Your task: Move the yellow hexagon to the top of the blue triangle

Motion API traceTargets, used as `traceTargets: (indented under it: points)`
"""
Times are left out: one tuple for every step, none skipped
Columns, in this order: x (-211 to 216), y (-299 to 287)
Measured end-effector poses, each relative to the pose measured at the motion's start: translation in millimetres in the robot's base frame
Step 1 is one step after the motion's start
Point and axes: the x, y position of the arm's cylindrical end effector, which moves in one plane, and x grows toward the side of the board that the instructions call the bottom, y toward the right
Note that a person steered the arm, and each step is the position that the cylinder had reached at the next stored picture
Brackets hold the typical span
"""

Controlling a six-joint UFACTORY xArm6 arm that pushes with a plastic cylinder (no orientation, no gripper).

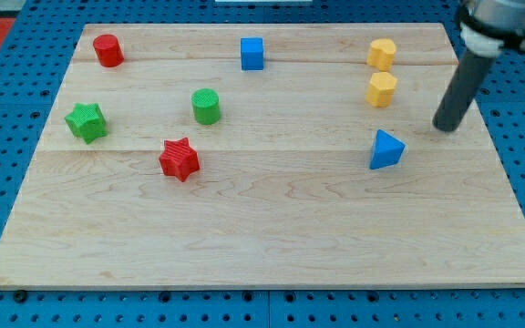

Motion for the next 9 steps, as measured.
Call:
traceTargets:
  points:
    - [-50.1,-0.8]
    - [-66.3,-15.2]
    - [-66.4,-48.9]
    - [-61.2,-66.0]
    - [-43.9,-66.0]
    - [-34.9,-66.0]
    - [-34.2,-60.3]
    - [-34.2,-54.1]
    - [-34.2,-53.4]
